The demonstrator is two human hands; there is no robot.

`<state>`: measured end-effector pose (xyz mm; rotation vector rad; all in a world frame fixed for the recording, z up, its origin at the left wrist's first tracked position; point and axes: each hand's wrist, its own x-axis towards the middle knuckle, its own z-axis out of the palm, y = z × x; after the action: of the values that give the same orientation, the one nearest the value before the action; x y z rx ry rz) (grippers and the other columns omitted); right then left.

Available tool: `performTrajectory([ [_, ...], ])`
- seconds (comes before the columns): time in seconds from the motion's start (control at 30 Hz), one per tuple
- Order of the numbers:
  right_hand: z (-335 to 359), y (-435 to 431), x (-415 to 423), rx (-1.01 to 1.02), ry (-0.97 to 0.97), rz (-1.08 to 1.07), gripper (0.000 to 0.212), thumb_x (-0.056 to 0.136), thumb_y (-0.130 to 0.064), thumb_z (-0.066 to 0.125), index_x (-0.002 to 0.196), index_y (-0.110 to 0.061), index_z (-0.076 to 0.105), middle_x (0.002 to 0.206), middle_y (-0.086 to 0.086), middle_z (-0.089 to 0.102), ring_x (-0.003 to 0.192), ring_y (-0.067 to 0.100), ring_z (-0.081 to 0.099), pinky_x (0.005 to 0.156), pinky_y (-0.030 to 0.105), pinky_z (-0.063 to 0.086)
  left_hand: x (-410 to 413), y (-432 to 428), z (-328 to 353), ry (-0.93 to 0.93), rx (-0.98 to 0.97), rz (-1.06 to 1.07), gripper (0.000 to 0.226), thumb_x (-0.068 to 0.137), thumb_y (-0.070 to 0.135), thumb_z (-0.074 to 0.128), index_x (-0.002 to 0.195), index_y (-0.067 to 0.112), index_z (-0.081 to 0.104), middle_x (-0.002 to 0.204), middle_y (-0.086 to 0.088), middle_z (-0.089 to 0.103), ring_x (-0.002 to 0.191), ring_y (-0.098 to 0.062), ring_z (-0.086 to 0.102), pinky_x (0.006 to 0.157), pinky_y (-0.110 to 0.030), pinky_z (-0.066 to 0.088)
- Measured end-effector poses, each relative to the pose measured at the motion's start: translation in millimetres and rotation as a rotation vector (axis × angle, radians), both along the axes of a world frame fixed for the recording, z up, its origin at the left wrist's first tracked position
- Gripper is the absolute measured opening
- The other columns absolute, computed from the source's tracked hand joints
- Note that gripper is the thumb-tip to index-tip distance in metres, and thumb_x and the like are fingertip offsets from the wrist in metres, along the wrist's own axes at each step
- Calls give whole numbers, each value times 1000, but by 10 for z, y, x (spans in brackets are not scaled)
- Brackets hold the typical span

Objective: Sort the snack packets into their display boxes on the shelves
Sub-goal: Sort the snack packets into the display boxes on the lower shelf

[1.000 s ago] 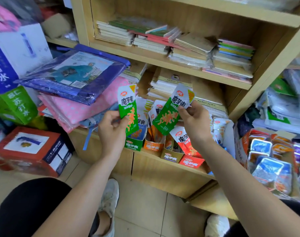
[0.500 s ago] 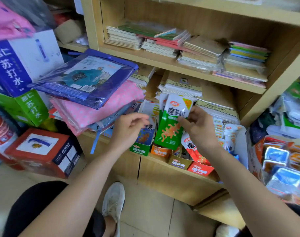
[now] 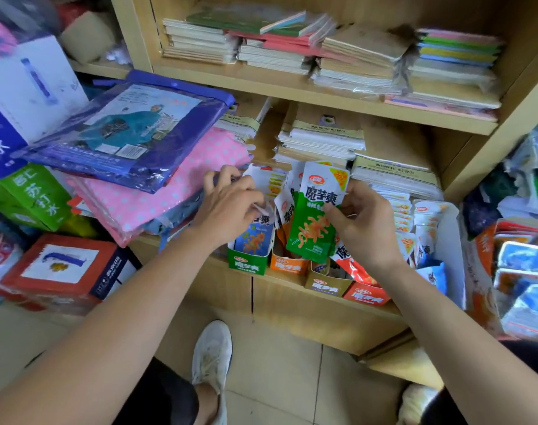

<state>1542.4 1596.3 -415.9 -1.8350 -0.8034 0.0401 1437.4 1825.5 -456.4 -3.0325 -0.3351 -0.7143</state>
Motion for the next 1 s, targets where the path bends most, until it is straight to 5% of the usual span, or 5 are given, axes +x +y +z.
performTrajectory([
  [0.3,7,-15,14,40,-16,-18,17,90,-7,72,106,-7,66,79,4,73,63,0,66,58,19,50,-655,75,484,236,-719,-236,28,72,9,88,89,31,81,88,17,75,88,-3,69,77,-17,49],
  [0.57,225,186,-87,179,-90,-54,14,90,-8,72,103,-6,66,81,0,73,71,6,70,64,21,53,-649,-72,529,211,-854,-225,25,68,47,88,77,26,81,78,10,74,77,-9,69,73,-26,53],
  [0.7,256,340,-29,169,-129,-97,16,91,-11,72,105,-9,67,79,-6,71,72,9,70,67,30,58,-357,-28,329,40,-566,-147,43,76,59,68,51,24,64,74,9,71,75,-14,65,71,-34,50],
  [0.87,158,364,45,95,-178,-105,15,90,-12,73,104,-13,67,77,-15,67,69,3,66,62,21,54,-99,39,260,291,-254,15,67,70,65,51,133,43,59,149,20,47,140,-19,28,107,-42,20],
  [1.0,30,304,97,28,-188,-106,15,89,-12,73,103,-14,69,79,-7,69,71,5,65,64,24,55,-8,70,234,403,-250,16,80,76,66,39,151,39,35,157,20,35,148,-15,8,114,-51,4],
])
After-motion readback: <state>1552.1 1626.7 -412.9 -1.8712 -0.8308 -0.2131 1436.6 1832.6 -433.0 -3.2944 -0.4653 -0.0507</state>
